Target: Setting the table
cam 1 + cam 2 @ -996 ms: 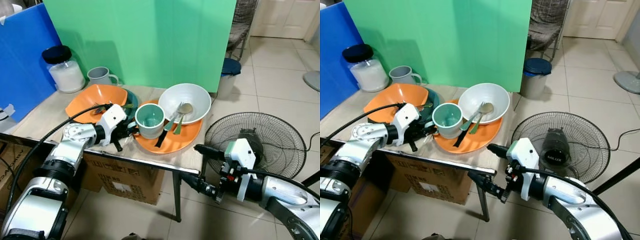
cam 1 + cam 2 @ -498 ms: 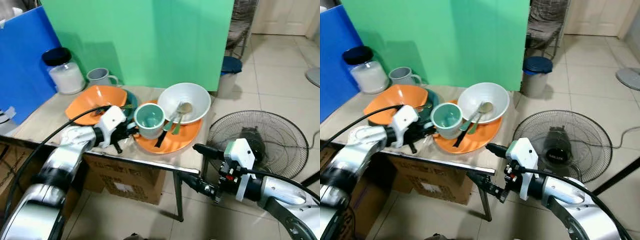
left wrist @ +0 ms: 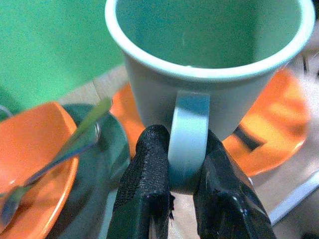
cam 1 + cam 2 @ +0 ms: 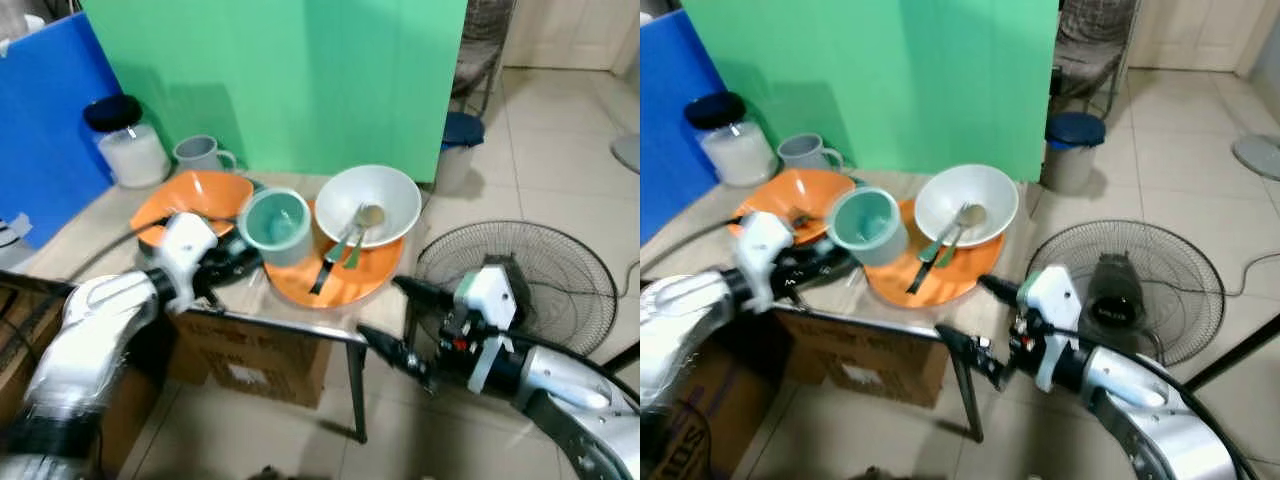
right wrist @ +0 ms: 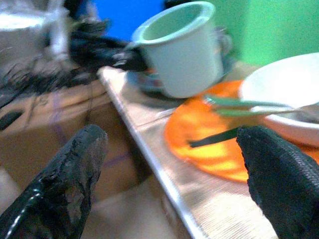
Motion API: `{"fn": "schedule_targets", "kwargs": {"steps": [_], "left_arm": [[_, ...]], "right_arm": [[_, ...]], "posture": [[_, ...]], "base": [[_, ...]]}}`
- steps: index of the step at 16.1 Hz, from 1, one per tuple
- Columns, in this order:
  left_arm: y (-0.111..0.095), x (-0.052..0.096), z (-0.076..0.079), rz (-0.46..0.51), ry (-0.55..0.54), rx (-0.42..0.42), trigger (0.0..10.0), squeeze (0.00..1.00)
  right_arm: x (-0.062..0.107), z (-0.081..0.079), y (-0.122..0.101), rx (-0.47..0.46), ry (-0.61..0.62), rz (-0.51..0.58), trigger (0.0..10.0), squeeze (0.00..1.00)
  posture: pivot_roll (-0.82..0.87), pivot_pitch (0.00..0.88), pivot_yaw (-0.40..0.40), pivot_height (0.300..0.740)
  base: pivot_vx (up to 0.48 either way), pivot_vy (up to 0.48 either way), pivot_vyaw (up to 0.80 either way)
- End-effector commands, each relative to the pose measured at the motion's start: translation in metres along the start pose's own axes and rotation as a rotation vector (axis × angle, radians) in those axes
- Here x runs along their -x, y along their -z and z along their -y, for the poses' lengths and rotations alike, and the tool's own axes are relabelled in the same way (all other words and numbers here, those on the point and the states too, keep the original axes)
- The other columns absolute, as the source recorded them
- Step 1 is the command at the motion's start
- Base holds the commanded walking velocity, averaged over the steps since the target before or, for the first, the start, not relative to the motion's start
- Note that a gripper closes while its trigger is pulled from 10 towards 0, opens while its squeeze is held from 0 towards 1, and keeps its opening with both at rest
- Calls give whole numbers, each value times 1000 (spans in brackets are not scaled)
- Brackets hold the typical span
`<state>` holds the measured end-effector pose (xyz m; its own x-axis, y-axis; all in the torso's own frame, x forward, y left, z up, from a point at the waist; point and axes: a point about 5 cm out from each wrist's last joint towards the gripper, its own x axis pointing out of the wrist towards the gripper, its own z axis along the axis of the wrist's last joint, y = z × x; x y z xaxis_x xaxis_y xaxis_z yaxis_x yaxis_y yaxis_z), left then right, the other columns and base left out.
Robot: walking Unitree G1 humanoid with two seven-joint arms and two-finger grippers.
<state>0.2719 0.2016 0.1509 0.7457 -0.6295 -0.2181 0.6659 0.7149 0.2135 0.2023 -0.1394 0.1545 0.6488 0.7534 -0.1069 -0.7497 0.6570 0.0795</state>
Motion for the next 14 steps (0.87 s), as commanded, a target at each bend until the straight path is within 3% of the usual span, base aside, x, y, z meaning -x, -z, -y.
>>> {"fn": "schedule_targets", "kwargs": {"steps": [1,2,3,5,8,11,12,14], "left_arm": [[-27,5,4,89,-20,-5,0,0],[-39,6,11,142,-22,16,0,0],[-60,-3,21,233,-48,35,0,0],[-79,-16,24,312,-106,32,0,0],[-92,-30,33,348,-180,62,0,0],[-90,-34,39,331,-184,69,0,0],[-89,-37,41,326,-180,66,510,0],[-94,-47,47,333,-183,39,3765,0]], "right_arm": [[1,0,-10,4,61,52,10000,0],[0,0,-15,-1,121,92,10000,0],[-2,5,-27,-29,264,176,10000,0],[-2,10,-35,-60,408,229,10000,0],[-1,15,-36,-57,589,232,10000,0],[2,21,-42,-38,655,236,10000,0],[2,24,-43,-33,666,230,10000,0],[-1,33,-41,10,716,173,10000,0]], "posture": [[19,0,121,740],[22,0,117,740],[30,0,103,740],[36,0,91,740],[28,0,88,740],[5,0,91,740],[3,0,86,740],[-2,0,78,740]], "base": [[0,0,0],[0,0,0],[0,0,-488],[0,0,-756],[0,0,-796],[0,0,-800],[0,0,-800],[0,0,-800]]}}
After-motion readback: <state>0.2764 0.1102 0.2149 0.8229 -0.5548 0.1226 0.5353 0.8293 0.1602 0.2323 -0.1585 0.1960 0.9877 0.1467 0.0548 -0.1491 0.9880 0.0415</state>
